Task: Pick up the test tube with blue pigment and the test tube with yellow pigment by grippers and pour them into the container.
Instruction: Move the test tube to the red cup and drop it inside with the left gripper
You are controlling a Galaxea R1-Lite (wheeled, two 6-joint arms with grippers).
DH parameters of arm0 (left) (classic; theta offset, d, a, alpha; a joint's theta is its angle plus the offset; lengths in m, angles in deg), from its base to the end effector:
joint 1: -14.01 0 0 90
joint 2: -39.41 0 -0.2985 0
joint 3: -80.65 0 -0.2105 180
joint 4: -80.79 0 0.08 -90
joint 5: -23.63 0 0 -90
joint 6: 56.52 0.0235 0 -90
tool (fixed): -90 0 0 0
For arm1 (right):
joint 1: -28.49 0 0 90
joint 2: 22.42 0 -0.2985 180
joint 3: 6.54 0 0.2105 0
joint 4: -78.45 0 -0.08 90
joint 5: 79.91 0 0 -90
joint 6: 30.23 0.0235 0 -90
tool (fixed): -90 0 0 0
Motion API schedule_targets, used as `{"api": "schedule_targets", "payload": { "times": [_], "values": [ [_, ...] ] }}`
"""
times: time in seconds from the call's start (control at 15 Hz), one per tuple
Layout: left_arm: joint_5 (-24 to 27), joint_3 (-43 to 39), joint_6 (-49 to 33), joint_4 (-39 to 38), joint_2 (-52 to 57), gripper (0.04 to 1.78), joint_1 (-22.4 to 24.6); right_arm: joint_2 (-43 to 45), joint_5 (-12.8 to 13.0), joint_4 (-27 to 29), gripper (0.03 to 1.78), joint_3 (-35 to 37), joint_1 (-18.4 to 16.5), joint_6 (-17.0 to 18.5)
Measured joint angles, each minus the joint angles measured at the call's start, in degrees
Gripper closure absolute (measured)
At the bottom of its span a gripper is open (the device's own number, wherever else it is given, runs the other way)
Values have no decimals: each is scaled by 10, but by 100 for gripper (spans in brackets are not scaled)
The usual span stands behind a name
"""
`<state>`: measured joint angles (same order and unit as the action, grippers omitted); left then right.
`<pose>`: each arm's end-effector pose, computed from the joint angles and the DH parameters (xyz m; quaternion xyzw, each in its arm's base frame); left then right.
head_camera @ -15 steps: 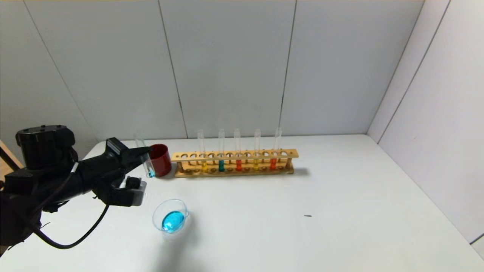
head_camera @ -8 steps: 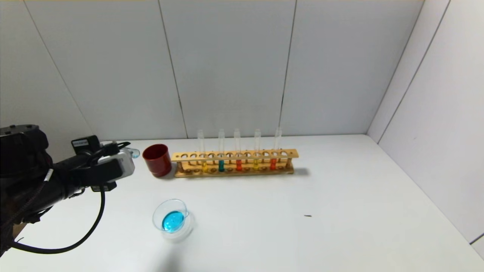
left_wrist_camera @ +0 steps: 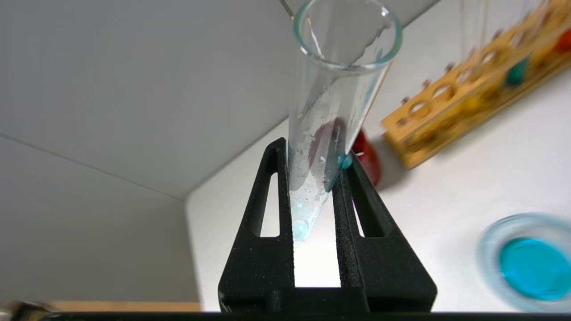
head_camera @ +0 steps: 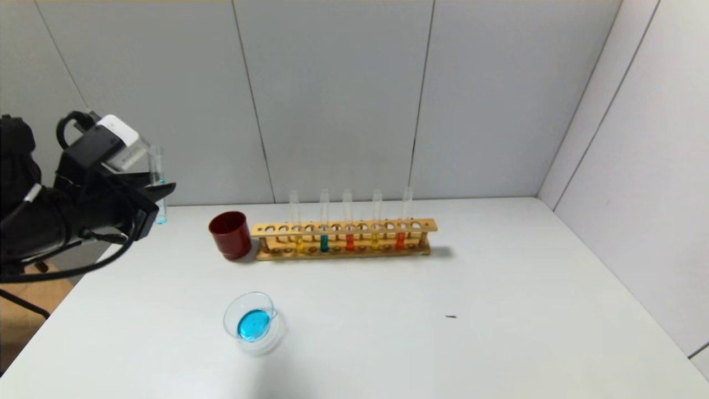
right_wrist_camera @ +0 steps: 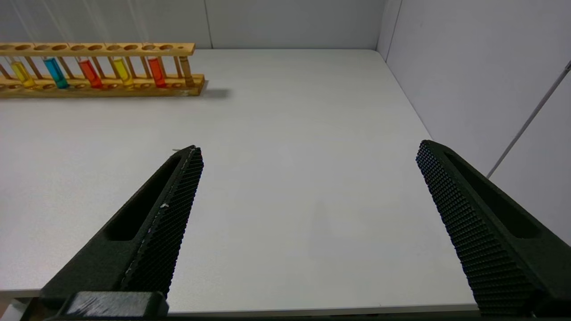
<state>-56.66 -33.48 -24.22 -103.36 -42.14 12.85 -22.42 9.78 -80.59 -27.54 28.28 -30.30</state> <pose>0.2598 -0.0092 0.2177 0.2683 0.0700 -0.1184 0.9535 0.0015 0.0001 0.0755 -0.0006 -0.0003 0.0009 1.0000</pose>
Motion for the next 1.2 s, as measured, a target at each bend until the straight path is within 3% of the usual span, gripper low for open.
{"api": "schedule_targets", "payload": {
  "times": [0.2,0.33,0.47,0.6,1.2],
  "values": [
    [58,105,-134,197,27,151,18,0,0,0,6,0,0,0],
    [115,126,-167,256,34,151,55,0,0,0,6,0,0,0],
    [158,131,-173,265,31,151,89,0,0,0,6,0,0,0],
    [163,131,-191,266,20,151,104,0,0,0,6,0,0,0],
    [183,218,-197,251,-110,151,108,0,0,0,6,0,0,0]
  ]
}}
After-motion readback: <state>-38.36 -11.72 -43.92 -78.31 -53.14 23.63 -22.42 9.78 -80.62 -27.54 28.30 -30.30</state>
